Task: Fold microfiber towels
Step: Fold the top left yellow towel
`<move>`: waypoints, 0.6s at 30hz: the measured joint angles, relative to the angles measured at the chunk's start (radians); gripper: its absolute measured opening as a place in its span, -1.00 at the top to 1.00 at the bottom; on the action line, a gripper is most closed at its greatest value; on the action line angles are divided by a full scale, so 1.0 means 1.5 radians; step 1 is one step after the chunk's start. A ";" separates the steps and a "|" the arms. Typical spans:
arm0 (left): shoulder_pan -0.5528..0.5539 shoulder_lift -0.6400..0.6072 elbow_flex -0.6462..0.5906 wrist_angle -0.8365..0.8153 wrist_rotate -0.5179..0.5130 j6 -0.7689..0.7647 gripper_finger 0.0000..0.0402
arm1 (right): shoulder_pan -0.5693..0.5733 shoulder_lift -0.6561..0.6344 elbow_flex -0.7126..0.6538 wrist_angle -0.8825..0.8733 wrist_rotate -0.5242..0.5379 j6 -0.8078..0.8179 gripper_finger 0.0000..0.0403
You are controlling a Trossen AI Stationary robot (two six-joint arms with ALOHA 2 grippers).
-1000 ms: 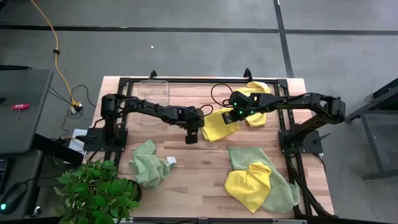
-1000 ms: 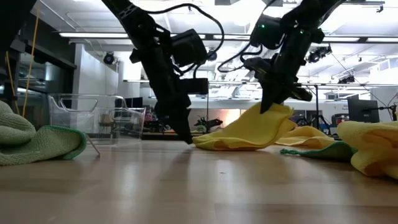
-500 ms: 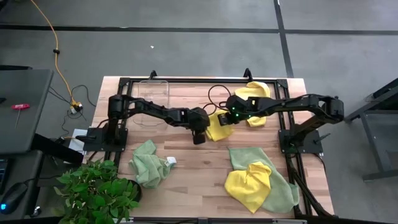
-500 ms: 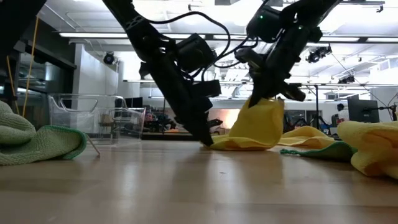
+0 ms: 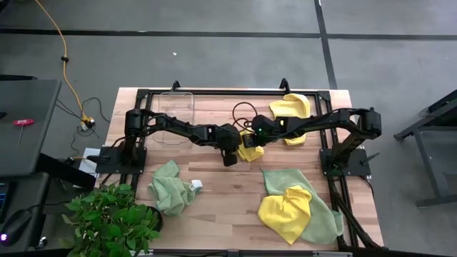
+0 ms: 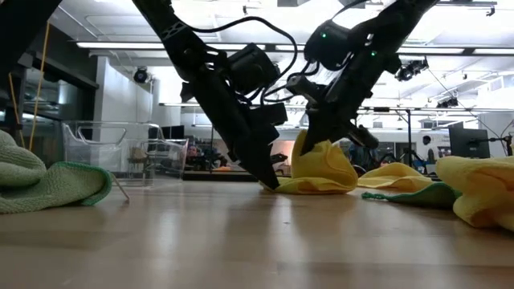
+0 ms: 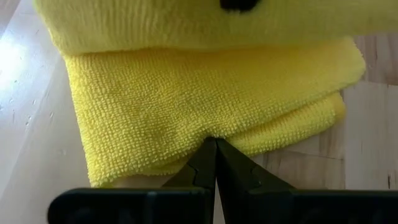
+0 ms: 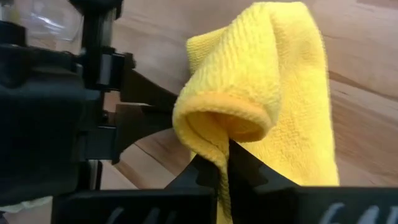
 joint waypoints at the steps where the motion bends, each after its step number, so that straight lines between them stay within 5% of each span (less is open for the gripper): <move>1: 0.000 0.000 0.000 0.000 0.000 0.000 1.00 | 0.000 0.002 0.000 0.002 -0.003 -0.005 1.00; 6: 0.000 -0.001 0.000 -0.001 0.002 0.002 1.00 | 0.000 0.007 0.000 0.029 -0.008 -0.007 0.88; 18: 0.023 -0.059 -0.004 -0.100 -0.001 0.060 1.00 | -0.026 -0.001 -0.001 0.117 -0.080 -0.066 -0.03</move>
